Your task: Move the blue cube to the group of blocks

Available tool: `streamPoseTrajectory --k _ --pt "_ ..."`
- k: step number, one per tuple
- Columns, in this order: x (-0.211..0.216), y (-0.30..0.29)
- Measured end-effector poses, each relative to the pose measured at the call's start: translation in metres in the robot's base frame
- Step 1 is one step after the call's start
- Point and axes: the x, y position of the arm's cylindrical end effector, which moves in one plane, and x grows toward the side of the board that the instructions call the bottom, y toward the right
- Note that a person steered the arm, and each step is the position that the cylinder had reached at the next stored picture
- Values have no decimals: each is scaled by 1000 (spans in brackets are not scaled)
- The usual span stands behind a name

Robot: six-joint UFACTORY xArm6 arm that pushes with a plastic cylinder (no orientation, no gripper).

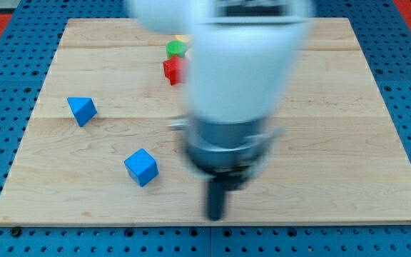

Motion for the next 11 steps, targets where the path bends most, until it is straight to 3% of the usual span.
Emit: streamPoseTrajectory --k 1,3,4,5,6,8,10,11 --pt "-41 -60" --pt "-92 -42" --pt "-38 -50" --pt "-71 -108" --pt "-119 -100" --pt "-173 4" --pt "-219 37" --pt "-222 63"
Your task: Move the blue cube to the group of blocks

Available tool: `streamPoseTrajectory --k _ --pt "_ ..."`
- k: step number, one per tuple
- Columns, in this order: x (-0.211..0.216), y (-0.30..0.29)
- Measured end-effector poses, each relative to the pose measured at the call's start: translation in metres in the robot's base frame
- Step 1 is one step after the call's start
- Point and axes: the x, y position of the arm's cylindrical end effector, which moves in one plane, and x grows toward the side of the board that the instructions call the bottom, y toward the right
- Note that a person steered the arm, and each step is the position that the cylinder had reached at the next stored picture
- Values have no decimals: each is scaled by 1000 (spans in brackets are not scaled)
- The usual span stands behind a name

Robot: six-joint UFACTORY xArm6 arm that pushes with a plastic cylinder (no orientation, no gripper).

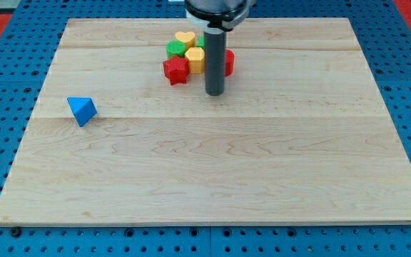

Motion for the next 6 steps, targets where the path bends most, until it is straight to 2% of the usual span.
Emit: streamPoseTrajectory --k 1,2,3,5,6 --pt "-3 60" --pt "-34 88" --pt "-52 52" --pt "-52 1" --pt "-58 1"
